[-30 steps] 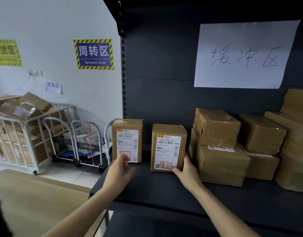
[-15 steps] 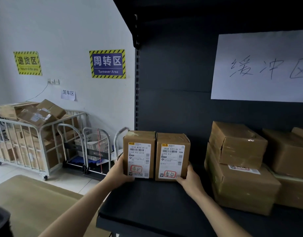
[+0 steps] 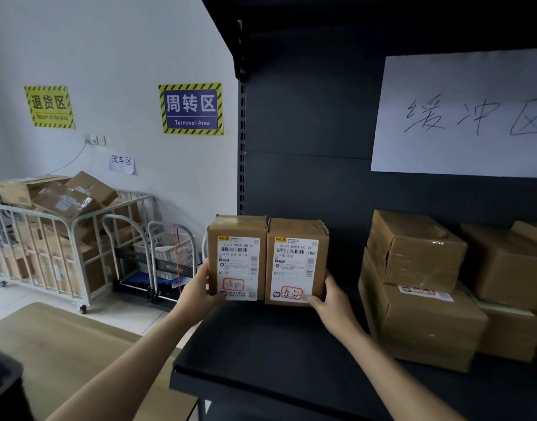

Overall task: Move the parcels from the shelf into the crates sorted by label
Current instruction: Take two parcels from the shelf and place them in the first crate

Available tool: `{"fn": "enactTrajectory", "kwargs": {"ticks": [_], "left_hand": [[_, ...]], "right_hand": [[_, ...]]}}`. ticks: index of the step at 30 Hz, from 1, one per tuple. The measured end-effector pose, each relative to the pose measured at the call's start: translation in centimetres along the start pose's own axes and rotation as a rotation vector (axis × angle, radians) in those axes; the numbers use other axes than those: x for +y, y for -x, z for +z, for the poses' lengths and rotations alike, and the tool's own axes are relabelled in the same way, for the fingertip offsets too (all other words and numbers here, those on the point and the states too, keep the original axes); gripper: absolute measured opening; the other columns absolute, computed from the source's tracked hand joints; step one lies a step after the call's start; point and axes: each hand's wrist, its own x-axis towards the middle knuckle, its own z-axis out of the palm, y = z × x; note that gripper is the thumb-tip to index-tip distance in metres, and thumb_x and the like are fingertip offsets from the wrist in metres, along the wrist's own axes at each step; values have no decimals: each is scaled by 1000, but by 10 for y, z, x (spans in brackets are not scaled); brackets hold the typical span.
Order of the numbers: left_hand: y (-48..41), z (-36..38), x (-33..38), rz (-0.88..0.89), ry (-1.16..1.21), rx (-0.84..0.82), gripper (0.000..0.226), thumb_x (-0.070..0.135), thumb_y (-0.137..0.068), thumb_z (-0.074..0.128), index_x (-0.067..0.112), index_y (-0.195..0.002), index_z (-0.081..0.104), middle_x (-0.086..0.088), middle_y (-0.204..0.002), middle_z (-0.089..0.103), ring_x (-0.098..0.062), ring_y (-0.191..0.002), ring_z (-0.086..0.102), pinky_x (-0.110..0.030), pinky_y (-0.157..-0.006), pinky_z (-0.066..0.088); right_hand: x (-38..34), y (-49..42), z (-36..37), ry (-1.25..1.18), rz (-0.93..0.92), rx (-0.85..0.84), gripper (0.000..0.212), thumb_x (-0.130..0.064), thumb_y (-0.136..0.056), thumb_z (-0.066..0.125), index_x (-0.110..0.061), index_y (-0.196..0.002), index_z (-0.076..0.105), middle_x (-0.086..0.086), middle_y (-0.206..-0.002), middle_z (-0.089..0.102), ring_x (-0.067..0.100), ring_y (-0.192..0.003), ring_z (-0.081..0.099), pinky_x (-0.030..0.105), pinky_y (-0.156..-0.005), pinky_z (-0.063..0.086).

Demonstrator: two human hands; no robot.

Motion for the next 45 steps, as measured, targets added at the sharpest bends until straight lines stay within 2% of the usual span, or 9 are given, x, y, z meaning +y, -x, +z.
{"fn": "enactTrajectory", "kwargs": {"ticks": [2, 6, 11, 15, 21, 23, 33, 40, 45], "left_hand": [[9, -8, 8, 9, -16, 35, 62, 0, -76, 69, 24, -127, 43, 14, -96, 61, -14, -98, 60, -34, -86, 53], [37, -26, 23, 4, -36, 88, 61, 0, -78, 68, 29, -125, 42, 18, -93, 58, -9, -94, 57, -19, -79, 49], [81, -61, 23, -61, -47, 166, 64, 1, -77, 68, 28, -129, 42, 7, -103, 63, -19, -105, 59, -42, -94, 51], [119, -92, 18, -112, -63, 244, 53, -3, -79, 65, 31, -113, 43, 17, -96, 60, -11, -96, 59, -37, -93, 51], [169, -139, 10, -217, -94, 345, 60, -2, -80, 64, 19, -131, 41, 7, -106, 60, -14, -104, 57, -36, -94, 48], [183, -153, 5, -246, -99, 368, 60, -1, -80, 64, 21, -131, 42, 5, -110, 61, -16, -108, 58, -37, -97, 48], [255, -233, -22, -307, -52, 469, 69, -3, -81, 62, 21, -139, 34, -4, -119, 63, -22, -113, 59, -48, -97, 50], [331, -315, -56, -342, -41, 542, 44, 13, -92, 54, 20, -133, 40, -2, -120, 62, -20, -110, 60, -44, -97, 50], [386, -373, -82, -392, 78, 655, 33, 21, -96, 46, 18, -130, 44, -10, -113, 66, -25, -101, 66, -43, -91, 53]], "right_hand": [[-7, 4, -2, -2, -23, -7, 64, -5, -90, 56, -14, -145, 25, 5, -141, 47, 20, -133, 41, 32, -109, 33], [-20, 16, 0, -29, -62, -43, 63, -7, -90, 56, -16, -145, 25, 4, -141, 47, 19, -133, 41, 34, -109, 33], [-37, 33, 20, -64, -108, -151, 49, -7, -91, 54, -13, -137, 37, 4, -136, 52, 19, -129, 46, 28, -102, 37], [-52, 48, 46, -92, -152, -247, 40, -9, -92, 53, -12, -131, 43, 5, -132, 55, 19, -124, 50, 26, -97, 40], [-88, 72, 84, -169, -227, -374, 41, -7, -94, 50, -14, -133, 41, 1, -126, 55, 17, -122, 49, 26, -98, 40], [-99, 78, 95, -187, -253, -407, 42, -9, -94, 50, -18, -134, 41, -1, -126, 57, 17, -123, 50, 29, -102, 42], [-165, 127, 164, -241, -341, -510, 41, -10, -95, 47, -20, -134, 41, -3, -123, 55, 9, -110, 47, 23, -93, 36], [-222, 188, 245, -238, -358, -578, 37, -17, -96, 46, -20, -133, 44, 2, -130, 58, 22, -122, 52, 36, -103, 39], [-263, 236, 303, -241, -378, -636, 40, -23, -97, 46, -19, -136, 40, 1, -127, 57, 21, -121, 52, 27, -95, 38]]}}
